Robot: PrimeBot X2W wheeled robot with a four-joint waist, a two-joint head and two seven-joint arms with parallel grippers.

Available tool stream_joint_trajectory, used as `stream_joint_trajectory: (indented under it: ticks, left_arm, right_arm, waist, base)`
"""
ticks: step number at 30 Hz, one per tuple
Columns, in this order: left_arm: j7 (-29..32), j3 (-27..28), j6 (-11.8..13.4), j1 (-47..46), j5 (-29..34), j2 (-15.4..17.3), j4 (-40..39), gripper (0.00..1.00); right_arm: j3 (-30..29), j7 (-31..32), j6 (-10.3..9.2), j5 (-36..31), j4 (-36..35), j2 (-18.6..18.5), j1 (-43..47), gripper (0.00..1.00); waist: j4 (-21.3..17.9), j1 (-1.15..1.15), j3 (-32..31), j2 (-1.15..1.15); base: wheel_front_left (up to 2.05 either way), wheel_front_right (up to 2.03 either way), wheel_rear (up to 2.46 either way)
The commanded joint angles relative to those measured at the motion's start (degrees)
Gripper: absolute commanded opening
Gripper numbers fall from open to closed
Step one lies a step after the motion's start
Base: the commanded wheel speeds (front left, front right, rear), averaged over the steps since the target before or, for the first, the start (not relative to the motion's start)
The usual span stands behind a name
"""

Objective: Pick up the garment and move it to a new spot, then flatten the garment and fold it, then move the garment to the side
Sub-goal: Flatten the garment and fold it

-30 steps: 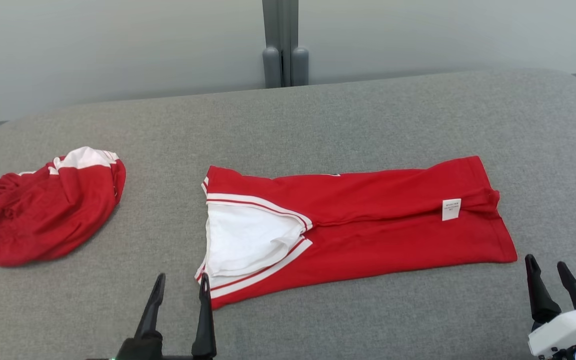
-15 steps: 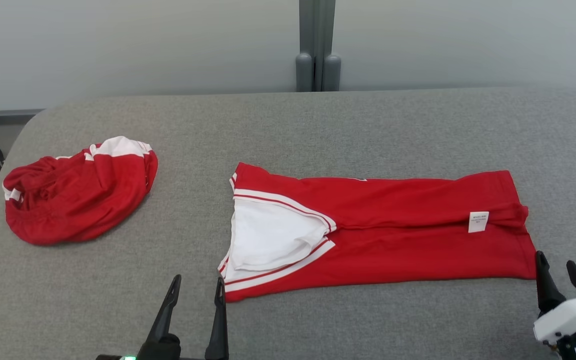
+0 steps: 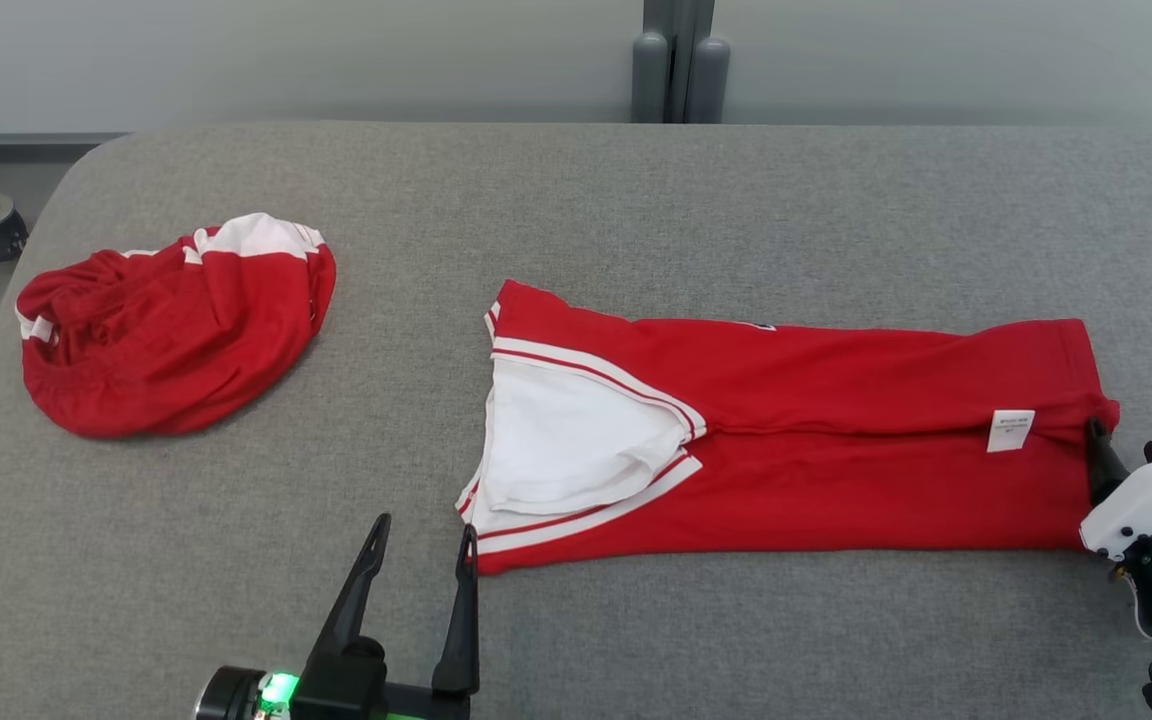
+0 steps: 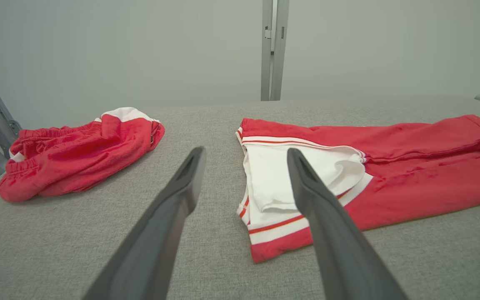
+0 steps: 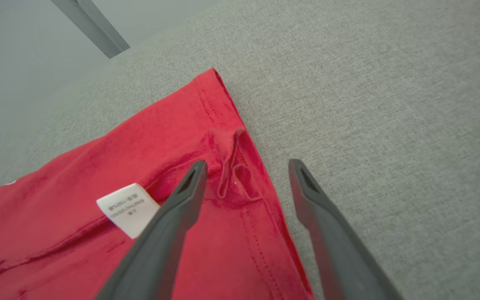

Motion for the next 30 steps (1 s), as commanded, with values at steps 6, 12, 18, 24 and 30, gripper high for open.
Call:
stream_joint_trajectory:
  ticks: [6,12,18,24,30]
  left_arm:
    - [-0.2,0.5,-0.7,-1.6,1.1,-0.5,0.3,1.00]
    - [-0.2,0.8,-1.1,-2.6,1.6,-0.7,0.1,1.00]
    - [-0.2,0.9,-0.9,-3.1,1.6,-1.0,0.1,1.00]
    - [-0.2,1.0,-1.1,-3.5,1.5,-1.1,0.4,1.00]
    - [-0.2,1.3,-1.5,-2.9,2.1,-1.1,0.7,1.00]
  right_arm:
    - [0.0,-0.9,0.00,-1.2,6.1,-0.8,-3.3,1.00]
    - [1.6,0.0,0.00,-1.1,10.9,-0.1,-4.8,1.00]
    - [5.5,-1.6,0.00,0.0,10.7,-1.0,-4.9,0.00]
    - [6.5,-6.1,-0.10,-0.9,10.1,-5.6,-5.4,0.00]
    - [7.0,-8.8,-0.06,-1.9,9.9,-9.6,-6.6,0.00]
  waist:
    - [0.8,0.00,1.9,0.00]
    - [1.2,0.00,3.5,0.00]
    - [1.1,0.00,4.7,0.00]
    - [0.5,0.00,5.1,0.00]
    - [-0.6,0.00,4.5,0.00]
  base:
    - [0.00,0.00,0.00]
    - [0.00,0.00,0.00]
    - [0.00,0.00,0.00]
    - [0.00,0.00,0.00]
    - [0.00,0.00,0.00]
